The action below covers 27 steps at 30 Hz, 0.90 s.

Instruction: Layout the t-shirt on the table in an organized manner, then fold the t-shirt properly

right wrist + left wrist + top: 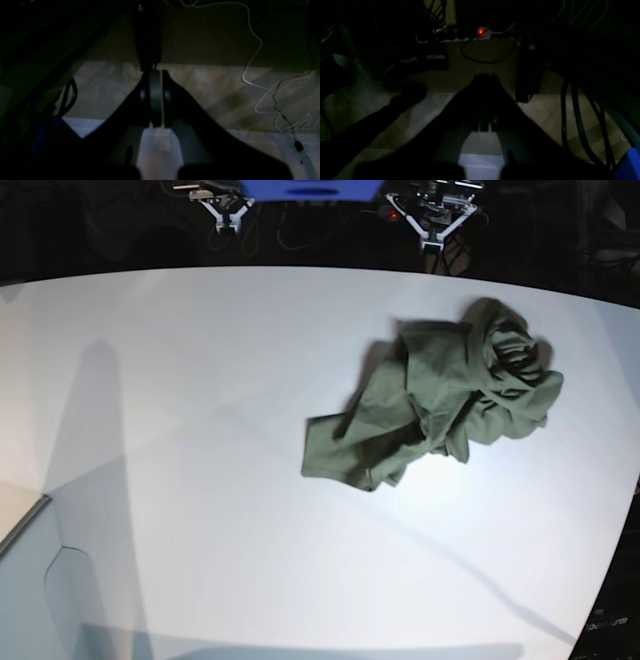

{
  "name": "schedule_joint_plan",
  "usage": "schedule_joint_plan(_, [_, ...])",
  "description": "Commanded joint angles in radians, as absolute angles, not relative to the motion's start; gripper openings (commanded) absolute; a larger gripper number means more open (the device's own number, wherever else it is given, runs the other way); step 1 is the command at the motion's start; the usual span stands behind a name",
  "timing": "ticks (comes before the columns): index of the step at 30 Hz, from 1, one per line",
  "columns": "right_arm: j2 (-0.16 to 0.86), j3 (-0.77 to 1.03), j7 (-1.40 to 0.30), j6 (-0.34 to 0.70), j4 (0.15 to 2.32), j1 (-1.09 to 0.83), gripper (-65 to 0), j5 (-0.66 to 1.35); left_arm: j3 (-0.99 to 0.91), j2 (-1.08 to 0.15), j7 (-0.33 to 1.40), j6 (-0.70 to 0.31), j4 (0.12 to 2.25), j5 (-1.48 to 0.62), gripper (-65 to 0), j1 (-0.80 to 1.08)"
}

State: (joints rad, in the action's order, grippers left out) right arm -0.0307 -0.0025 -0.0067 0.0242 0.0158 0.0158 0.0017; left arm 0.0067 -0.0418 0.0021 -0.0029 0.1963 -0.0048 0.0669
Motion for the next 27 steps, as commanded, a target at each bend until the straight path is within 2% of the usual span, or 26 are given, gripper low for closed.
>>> schedule_joint_plan(1, [-0.033, -0.004, -0.008, 0.004, 0.039, 0.010, -65.0, 0.010, 0.007, -0.045, 0.002, 0.004, 0.197, -0.001, -65.0, 0.071])
schedule_joint_plan(7, [-0.033, -0.004, -0.010, 0.002, 0.133, -0.041, -65.0, 0.010, 0.007, -0.067, 0.113, -0.001, 0.208, -0.001, -65.0, 0.068])
schedule_joint_plan(27, [-0.030, -0.005, -0.010, 0.002, 0.134, -0.058, -65.0, 0.010, 0.007, -0.073, 0.116, -0.002, 0.208, -0.001, -65.0, 0.070])
